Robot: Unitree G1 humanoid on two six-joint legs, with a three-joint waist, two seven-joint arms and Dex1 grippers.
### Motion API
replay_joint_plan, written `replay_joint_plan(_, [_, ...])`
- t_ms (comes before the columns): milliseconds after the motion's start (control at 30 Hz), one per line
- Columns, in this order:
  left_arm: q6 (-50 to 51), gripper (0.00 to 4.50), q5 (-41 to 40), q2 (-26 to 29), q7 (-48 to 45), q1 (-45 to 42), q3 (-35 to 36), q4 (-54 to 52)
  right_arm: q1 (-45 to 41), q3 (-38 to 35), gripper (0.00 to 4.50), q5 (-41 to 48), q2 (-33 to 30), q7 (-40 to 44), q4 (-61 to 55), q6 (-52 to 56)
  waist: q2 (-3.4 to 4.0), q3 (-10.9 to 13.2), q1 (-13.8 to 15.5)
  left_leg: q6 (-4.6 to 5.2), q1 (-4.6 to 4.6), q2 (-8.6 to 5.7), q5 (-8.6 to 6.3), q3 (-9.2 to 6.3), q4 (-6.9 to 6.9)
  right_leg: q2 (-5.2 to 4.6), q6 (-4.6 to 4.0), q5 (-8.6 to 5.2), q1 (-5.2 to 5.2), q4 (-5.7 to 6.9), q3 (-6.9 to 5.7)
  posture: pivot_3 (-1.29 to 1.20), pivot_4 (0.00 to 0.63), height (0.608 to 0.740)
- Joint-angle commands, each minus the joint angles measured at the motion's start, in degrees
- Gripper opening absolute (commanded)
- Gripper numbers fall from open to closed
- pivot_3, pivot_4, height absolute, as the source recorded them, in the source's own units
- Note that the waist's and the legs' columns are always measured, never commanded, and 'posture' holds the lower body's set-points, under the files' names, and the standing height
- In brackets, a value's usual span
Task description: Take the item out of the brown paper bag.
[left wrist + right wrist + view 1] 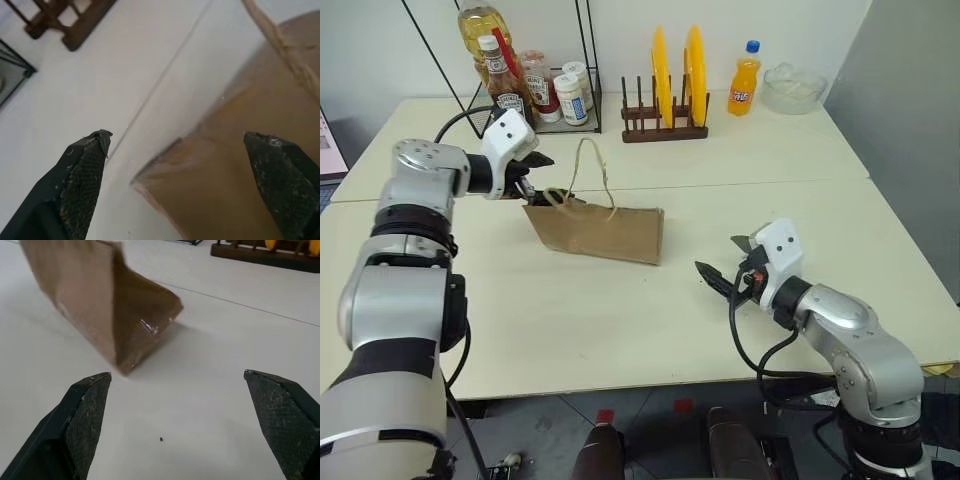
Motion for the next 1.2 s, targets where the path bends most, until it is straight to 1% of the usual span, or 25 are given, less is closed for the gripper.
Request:
replay_joint_plan(33, [4.03, 4.50, -1.80, 3.29, -8.35, 3.67, 0.42, -10.07, -2.97, -2.25, 4.47, 1.43, -2.79, 2.36, 4.79, -4.84, 0.01, 0.00, -0.05, 0.01, 0.01, 0.00, 0.00, 0.00, 0.00, 0.00, 0.00, 0.00, 0.00, 0.01, 0.00, 0.00, 0.150, 0.740])
replay_joint_plan(167, [13.73, 4.50, -5.50, 7.28, -13.10, 14.07, 1.86, -29.36, -6.77, -3.36, 4.47, 2.07, -6.29, 4.79, 12.56, -9.10, 0.01, 0.01, -0.03, 0.02, 0.02, 0.01, 0.01, 0.00, 0.00, 0.00, -0.01, 0.00, 0.00, 0.11, 0.03, 0.00, 0.150, 0.740])
replay_joint_plan(300, [24.06, 4.50, -9.93, 11.62, -12.70, 26.59, 4.61, -50.01, -10.52, -2.45, 4.47, 1.94, -8.06, 6.41, 18.84, -13.05, 0.01, 0.02, -0.18, 0.03, 0.04, 0.02, 0.01, -0.01, 0.03, 0.00, -0.08, -0.05, -0.04, 0.31, 0.04, 0.00, 0.150, 0.740])
replay_joint_plan(367, [26.95, 4.50, -11.40, 13.51, -11.42, 31.46, 6.21, -57.45, -12.11, -1.97, 4.47, 1.87, -8.34, 6.95, 21.37, -14.68, 0.01, 0.02, -0.20, 0.06, 0.06, 0.02, 0.01, -0.02, 0.04, 0.00, -0.08, -0.06, -0.04, 0.36, 0.04, 0.00, 0.150, 0.740])
replay_joint_plan(433, [29.60, 4.50, -12.96, 15.07, -10.09, 34.02, 8.00, -62.49, -13.26, -1.49, 4.47, 1.88, -8.50, 7.47, 23.26, -16.01, 0.01, 0.02, -0.11, 0.14, 0.07, 0.02, -0.01, 0.00, 0.06, 0.00, -0.08, -0.06, -0.04, 0.39, 0.06, 0.00, 0.150, 0.740])
replay_joint_plan(600, [34.55, 4.50, -16.29, 18.39, -8.00, 35.63, 11.02, -69.60, -14.25, 0.04, 4.47, 2.39, -8.57, 9.15, 25.23, -18.14, -0.01, 0.03, 0.31, 0.25, 0.06, 0.02, 0.01, -0.01, 0.06, 0.00, -0.08, -0.06, -0.04, 0.42, 0.03, 0.00, 0.150, 0.740])
replay_joint_plan(733, [35.84, 4.50, -20.24, 21.83, -9.15, 39.74, 13.77, -76.99, -13.14, 2.18, 4.47, 3.87, -10.42, 14.45, 23.91, -19.64, 0.00, 0.03, 0.28, 0.26, 0.06, 0.02, 0.00, 0.00, 0.04, 0.00, -0.08, -0.06, -0.04, 0.37, 0.03, 0.00, 0.150, 0.740])
replay_joint_plan(800, [33.03, 4.50, -21.20, 23.55, -10.45, 44.65, 15.80, -80.18, -12.04, 3.57, 4.47, 4.60, -12.38, 18.96, 23.09, -21.15, 0.00, 0.03, 0.30, 0.26, 0.06, 0.02, 0.00, 0.00, 0.03, 0.00, -0.09, -0.07, -0.04, 0.36, 0.03, 0.00, 0.150, 0.740])
replay_joint_plan(867, [27.64, 4.50, -20.66, 24.75, -11.79, 51.29, 18.28, -82.29, -11.12, 4.71, 4.47, 4.92, -14.33, 22.59, 22.78, -22.88, 0.01, 0.04, 0.31, 0.26, 0.06, 0.03, 0.00, 0.00, 0.03, 0.00, -0.09, -0.07, -0.05, 0.35, 0.04, 0.00, 0.150, 0.740])
replay_joint_plan(1000, [15.85, 4.50, -18.82, 25.80, -14.70, 65.00, 24.01, -84.23, -10.13, 5.41, 4.47, 5.50, -16.72, 26.78, 22.55, -25.64, 0.01, 0.04, 0.33, 0.27, 0.13, 0.06, 0.00, 0.07, -0.01, 0.01, -0.14, -0.09, -0.06, 0.39, 0.07, 0.00, 0.150, 0.740])
replay_joint_plan(1100, [6.89, 4.50, -16.36, 25.28, -14.96, 71.67, 26.03, -82.28, -9.93, 5.34, 4.47, 5.94, -17.24, 28.36, 22.27, -26.49, 0.00, 0.05, 0.51, 0.27, 0.13, 0.07, 0.00, 0.08, 0.01, 0.00, -0.16, -0.10, -0.05, 0.43, 0.06, 0.00, 0.150, 0.740])
replay_joint_plan(1200, [-0.32, 4.50, -14.85, 23.94, -13.56, 75.00, 25.89, -80.53, -9.52, 5.89, 4.47, 6.06, -17.57, 29.93, 21.54, -27.40, -0.01, 0.05, 0.63, 0.27, 0.11, 0.07, 0.00, 0.10, 0.01, 0.00, -0.16, -0.10, -0.05, 0.40, 0.07, 0.00, 0.150, 0.740])
